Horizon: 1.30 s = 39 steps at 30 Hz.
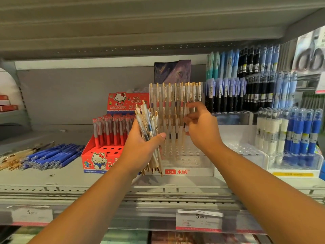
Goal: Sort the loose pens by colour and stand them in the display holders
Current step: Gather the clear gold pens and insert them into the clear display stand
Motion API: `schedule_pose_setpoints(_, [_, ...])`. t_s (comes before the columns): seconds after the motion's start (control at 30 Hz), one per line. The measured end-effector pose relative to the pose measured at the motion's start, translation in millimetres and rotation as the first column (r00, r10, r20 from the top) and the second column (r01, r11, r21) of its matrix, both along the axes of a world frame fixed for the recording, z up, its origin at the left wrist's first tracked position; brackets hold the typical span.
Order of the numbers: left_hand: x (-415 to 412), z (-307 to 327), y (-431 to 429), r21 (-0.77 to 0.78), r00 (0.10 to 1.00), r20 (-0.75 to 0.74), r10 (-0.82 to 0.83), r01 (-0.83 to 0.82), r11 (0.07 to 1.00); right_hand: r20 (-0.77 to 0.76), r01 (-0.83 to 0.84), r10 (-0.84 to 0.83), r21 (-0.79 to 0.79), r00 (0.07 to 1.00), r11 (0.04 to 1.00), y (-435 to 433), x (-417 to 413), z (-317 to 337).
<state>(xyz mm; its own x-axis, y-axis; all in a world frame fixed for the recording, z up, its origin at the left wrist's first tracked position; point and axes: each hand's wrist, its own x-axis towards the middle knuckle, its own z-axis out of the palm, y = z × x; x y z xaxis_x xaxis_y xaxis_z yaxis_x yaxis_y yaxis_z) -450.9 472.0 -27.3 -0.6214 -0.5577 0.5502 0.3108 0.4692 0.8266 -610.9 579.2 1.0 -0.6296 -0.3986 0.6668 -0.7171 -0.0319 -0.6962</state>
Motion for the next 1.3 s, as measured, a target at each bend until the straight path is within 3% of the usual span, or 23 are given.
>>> schedule_pose_setpoints(0.17, [1.0, 0.9, 1.5, -0.007, 1.000, -0.001, 0.013, -0.013, 1.000, -0.038, 0.051, -0.046, 0.150, 0.998, 0.987, 0.8, -1.2, -5.1])
schedule_pose_setpoints(0.77, [4.5, 3.7, 4.4, -0.013, 0.999, -0.005, -0.040, 0.040, 0.999, -0.114, 0.149, -0.125, 0.241, 0.986, 0.959, 3.8, 1.8, -5.8])
schedule_pose_setpoints(0.9, [4.1, 3.7, 4.7, -0.016, 0.999, -0.013, -0.042, 0.042, 0.999, -0.166, 0.207, -0.171, 0.236, 0.971, 0.949, 4.5, 7.5, -4.5])
schedule_pose_setpoints(1.0, [2.9, 2.9, 3.5, -0.024, 0.998, -0.034, -0.045, 0.044, 0.999, -0.220, 0.270, -0.243, 0.102, 0.945, 0.957, 4.2, 16.9, -1.8])
schedule_pose_setpoints(1.07, [3.1, 3.1, 4.1, -0.032, 0.997, -0.039, -0.061, 0.060, 0.998, -0.197, 0.110, -0.109, -0.003, 0.974, 0.994, 5.1, 26.8, 0.7])
schedule_pose_setpoints(1.17, [2.9, 3.2, 4.7, -0.037, 0.993, -0.044, -0.108, 0.107, 0.994, -0.081, -0.272, 0.270, -0.006, 0.959, 0.962, 4.3, 42.2, 3.2])
schedule_pose_setpoints(1.3, [1.5, 3.5, 5.0, -0.034, 0.986, -0.044, -0.160, 0.159, 0.987, 0.148, -0.477, 0.475, -0.026, 0.867, 0.878, 3.3, 45.7, 4.1])
